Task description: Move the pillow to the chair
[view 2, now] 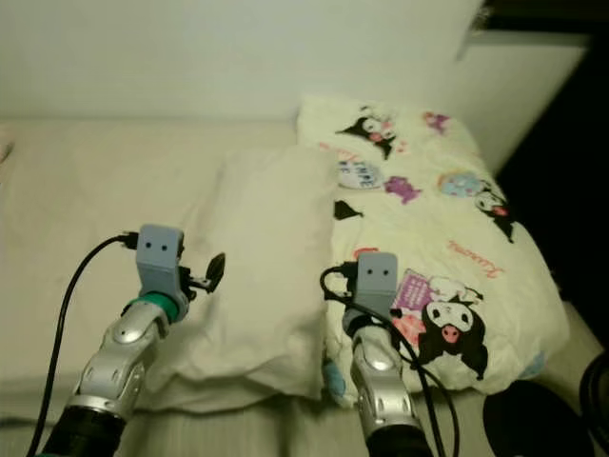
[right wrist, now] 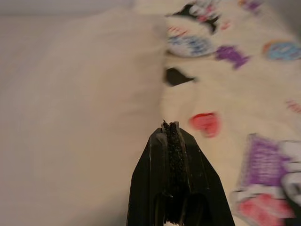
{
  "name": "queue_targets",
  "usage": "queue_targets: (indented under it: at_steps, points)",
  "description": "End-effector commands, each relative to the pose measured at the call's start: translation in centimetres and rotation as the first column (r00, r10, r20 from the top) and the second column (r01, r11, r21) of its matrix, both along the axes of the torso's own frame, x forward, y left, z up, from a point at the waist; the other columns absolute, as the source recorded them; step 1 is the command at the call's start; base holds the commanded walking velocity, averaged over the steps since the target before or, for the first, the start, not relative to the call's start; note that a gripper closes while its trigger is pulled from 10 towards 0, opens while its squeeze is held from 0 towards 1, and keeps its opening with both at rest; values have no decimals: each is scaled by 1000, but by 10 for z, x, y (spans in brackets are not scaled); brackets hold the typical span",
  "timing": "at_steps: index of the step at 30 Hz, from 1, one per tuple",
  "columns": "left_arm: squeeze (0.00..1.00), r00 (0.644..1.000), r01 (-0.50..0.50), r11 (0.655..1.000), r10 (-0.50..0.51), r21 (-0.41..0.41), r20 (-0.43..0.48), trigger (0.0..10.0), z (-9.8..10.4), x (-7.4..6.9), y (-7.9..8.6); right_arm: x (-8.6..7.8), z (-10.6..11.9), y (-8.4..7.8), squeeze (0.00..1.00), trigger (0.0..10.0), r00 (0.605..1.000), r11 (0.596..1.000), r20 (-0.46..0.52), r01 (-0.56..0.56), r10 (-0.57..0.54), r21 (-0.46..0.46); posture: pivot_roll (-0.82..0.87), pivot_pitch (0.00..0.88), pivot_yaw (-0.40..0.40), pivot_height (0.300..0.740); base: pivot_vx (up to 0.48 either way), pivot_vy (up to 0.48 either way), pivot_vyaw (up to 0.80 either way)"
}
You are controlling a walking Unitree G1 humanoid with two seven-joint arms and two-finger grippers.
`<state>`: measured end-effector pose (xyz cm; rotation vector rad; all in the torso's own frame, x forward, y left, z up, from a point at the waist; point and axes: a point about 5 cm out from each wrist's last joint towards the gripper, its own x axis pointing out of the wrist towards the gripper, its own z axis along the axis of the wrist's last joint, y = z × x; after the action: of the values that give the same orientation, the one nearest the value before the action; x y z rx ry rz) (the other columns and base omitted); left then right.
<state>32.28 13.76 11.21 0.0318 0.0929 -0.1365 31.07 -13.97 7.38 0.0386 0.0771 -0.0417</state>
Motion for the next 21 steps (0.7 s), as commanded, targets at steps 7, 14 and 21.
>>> queue_targets:
  at_steps: [7, 14, 21]
  points:
    - [0, 999, -12, 1000, 13, 23, -33, 10000, -7, -3, 3, -2, -5, 4, 0, 10000, 1000, 1000, -23, -17, 17, 3, 68, 44, 24, 740, 132, 0, 0]
    - [0, 999, -13, 999, 14, 30, -35, 10000, -8, -3, 3, -2, -5, 5, 0, 10000, 999, 1000, -26, -25, 25, 3, 68, 43, 23, 740, 0, 0, 0]
    - [0, 999, -9, 999, 10, 35, -36, 10000, -9, -3, 2, -2, -6, 6, 0, 10000, 999, 1000, -35, -31, 31, 5, 68, 35, 21, 740, 0, 0, 0]
